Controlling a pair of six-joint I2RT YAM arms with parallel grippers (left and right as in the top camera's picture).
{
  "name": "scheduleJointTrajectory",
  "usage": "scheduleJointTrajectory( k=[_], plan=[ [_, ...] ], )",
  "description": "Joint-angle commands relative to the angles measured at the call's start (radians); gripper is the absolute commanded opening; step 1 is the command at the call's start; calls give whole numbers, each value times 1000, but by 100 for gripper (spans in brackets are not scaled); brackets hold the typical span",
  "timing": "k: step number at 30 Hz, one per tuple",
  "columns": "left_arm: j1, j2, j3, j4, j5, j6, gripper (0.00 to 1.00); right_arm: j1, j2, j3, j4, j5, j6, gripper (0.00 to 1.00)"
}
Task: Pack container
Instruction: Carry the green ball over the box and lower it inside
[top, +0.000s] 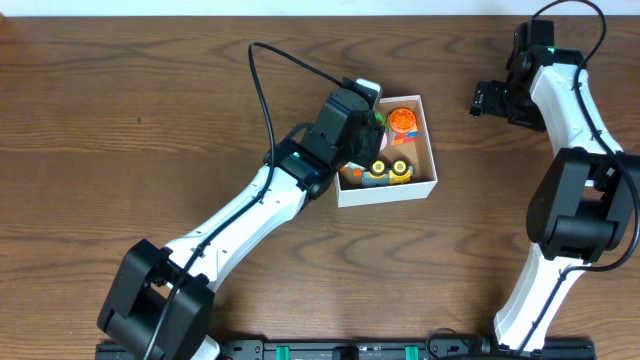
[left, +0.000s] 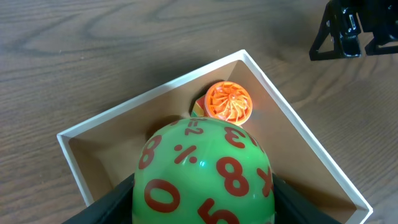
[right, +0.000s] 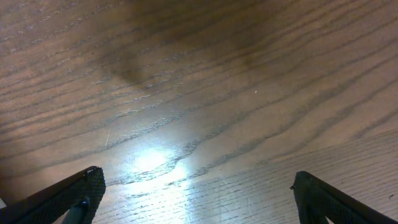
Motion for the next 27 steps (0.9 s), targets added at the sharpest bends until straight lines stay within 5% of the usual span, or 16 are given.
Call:
scheduleJointTrajectory(
  k=[1,13,14,16,20,27],
  plan=[
    [-1,12,22,8,-8,16,57,-1,-23,-4,0,3,11,99],
    [-1,31,18,7,-8,16,58,-3,-23,-4,0,3,11,99],
    [-1,31,18,6,-8,16,78,-3,-23,-4,0,3,11,99],
    [-1,31,18,5,-8,16,91,-4,-23,-4,0,3,11,99],
    [-1,31,18,5,-8,16,99,-2,-23,-4,0,2,11,99],
    [0,31,18,7,-8,19,98,-2,-23,-4,0,3,11,99]
  ],
)
